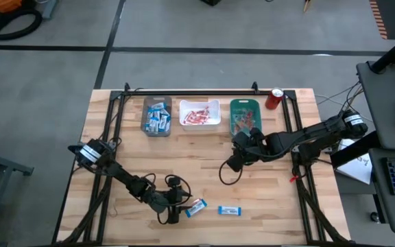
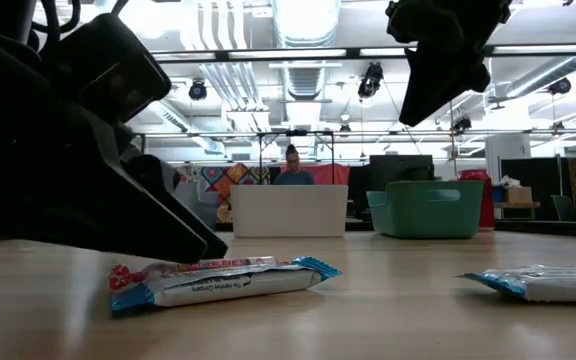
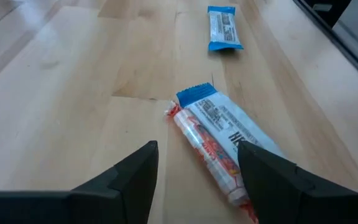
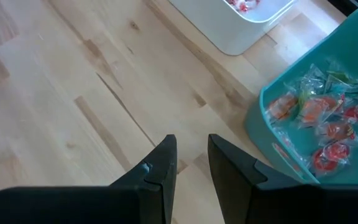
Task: Sort candy
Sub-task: Put the orange candy into the white bin
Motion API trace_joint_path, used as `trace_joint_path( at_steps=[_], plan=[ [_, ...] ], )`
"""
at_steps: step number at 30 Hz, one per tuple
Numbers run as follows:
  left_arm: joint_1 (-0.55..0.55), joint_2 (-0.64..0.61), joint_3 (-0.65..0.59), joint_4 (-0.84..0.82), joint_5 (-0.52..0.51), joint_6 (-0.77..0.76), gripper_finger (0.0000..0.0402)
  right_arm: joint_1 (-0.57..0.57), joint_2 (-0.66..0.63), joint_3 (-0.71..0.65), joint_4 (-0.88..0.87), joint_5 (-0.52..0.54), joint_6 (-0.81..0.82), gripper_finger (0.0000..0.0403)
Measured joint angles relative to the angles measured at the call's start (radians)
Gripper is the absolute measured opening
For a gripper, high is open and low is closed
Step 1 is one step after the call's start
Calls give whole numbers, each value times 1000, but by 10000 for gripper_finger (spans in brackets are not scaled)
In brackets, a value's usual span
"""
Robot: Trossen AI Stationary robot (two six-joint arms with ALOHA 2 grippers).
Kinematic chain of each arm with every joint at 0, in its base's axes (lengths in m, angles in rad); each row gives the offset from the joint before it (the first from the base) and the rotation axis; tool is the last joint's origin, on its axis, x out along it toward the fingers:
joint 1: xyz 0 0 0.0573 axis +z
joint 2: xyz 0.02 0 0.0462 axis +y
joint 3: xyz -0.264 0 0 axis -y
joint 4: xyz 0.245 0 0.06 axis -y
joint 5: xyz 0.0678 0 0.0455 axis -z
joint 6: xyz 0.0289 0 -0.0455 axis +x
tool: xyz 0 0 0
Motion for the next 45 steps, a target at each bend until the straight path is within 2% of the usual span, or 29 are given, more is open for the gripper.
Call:
trace_joint_path(
  at_steps=[7,14,18,24,26,30,35,40,45],
  plan=[
    [6,3,-5,-7,7,-30,194,0,0,0,0,0,2,86],
    [10,1,-3,-79,-11,-107,151,0,0,0,0,-1,15,86],
    [12,-1,-1,-131,-22,-132,116,0,0,0,0,-1,16,86],
    [13,-4,-3,-146,-38,-92,31,0,0,0,0,-1,16,86],
    [16,-10,-4,-151,-34,-76,14,0,0,0,0,0,15,86],
    [23,-39,-8,-174,-28,-19,27,0,0,0,0,-1,3,86],
    [76,-146,-11,-324,-48,91,21,0,0,0,0,2,-3,86],
    [198,-285,-11,-406,-57,255,18,6,0,-6,15,52,-3,86],
    [385,-433,-10,-406,-57,478,20,13,0,-38,88,90,17,86]
  ],
)
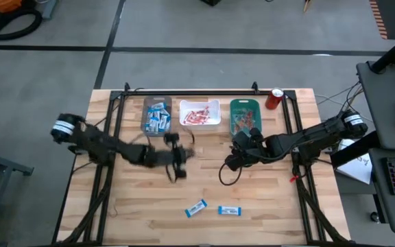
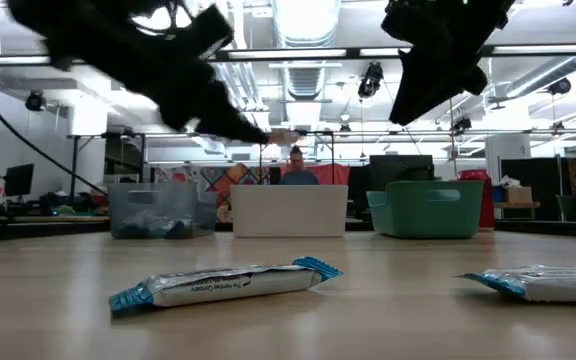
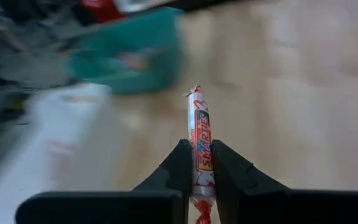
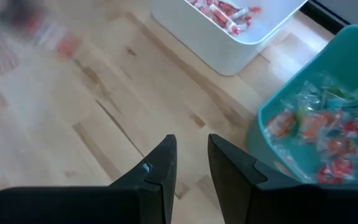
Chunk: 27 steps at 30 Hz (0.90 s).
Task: Sort candy
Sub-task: Put the orange candy into the white bin
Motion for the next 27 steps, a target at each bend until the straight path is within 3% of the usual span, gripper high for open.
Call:
trace_joint_path(
  at_steps=[7,13,17,27],
  plan=[
    [360,-121,9,5,38,126,20,4,0,-105,182,12,7,86],
    [609,-61,14,7,446,-54,24,4,0,-139,222,-18,13,86],
    [664,-30,13,-5,454,-89,49,6,0,-141,225,-23,16,86],
    [648,-51,14,-23,486,-83,157,10,0,-139,225,-44,15,86]
  ],
)
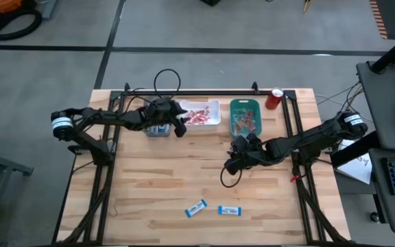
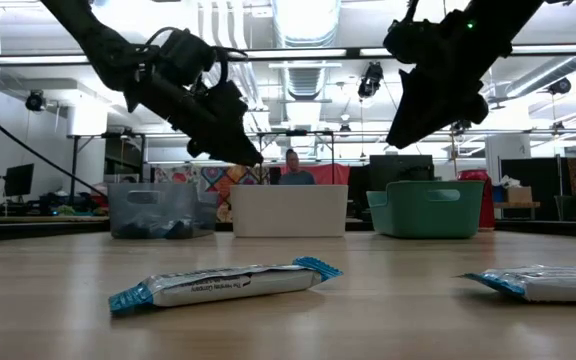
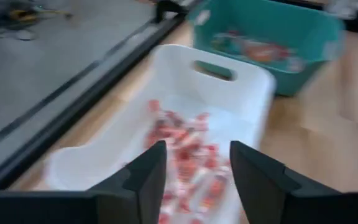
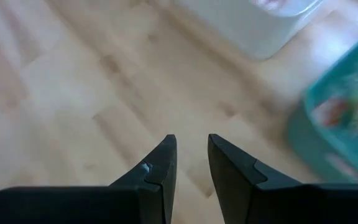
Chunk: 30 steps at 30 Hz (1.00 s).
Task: Sort candy
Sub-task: Put the orange candy into the white bin, then put the white chocolate into the gray bin
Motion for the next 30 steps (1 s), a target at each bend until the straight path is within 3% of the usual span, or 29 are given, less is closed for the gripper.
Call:
trace_joint_path(
  at_steps=[4,9,13,20,24,30],
  plan=[
    [-64,-31,-2,-17,46,-21,175,12,0,6,15,-143,-32,86],
    [-220,-65,-8,-16,45,-29,172,97,8,6,81,-295,-154,86],
    [-363,-71,-8,-15,18,-36,165,215,40,4,122,-290,-236,86],
    [-623,-71,-9,-4,-199,-55,160,393,134,2,182,-180,-237,86],
    [-753,-71,-9,11,-204,-49,160,433,195,5,246,-118,-230,86],
    [-948,-71,-9,14,-203,-31,160,430,254,23,264,-165,-116,86]
  ],
)
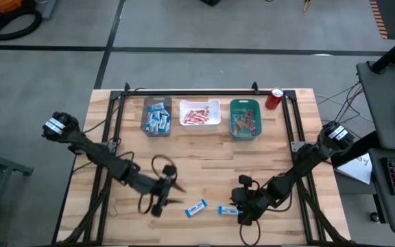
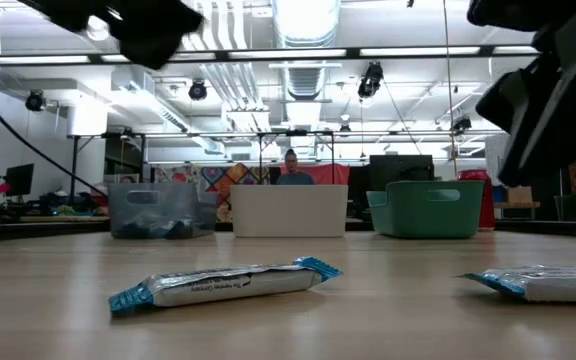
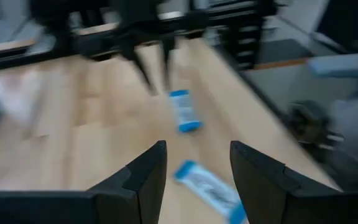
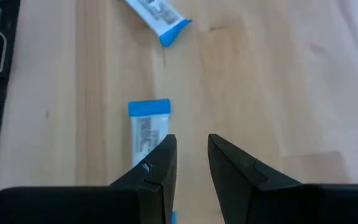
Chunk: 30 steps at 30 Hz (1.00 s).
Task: Sort candy
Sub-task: Put the white chocolate into the gray bin
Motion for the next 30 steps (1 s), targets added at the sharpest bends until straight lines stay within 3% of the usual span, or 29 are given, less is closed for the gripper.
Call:
trace_joint_path(
  at_steps=[8,13,17,30],
  plan=[
    [-151,0,0,5,-65,39,160,35,43,89,-15,-33,-9,86],
    [-145,1,0,10,-131,42,160,55,71,117,-18,-40,-17,86],
    [-134,1,0,23,-134,64,160,55,88,125,-20,18,-4,86],
    [-110,1,0,60,-133,81,160,50,88,135,-16,22,-42,86]
  ],
)
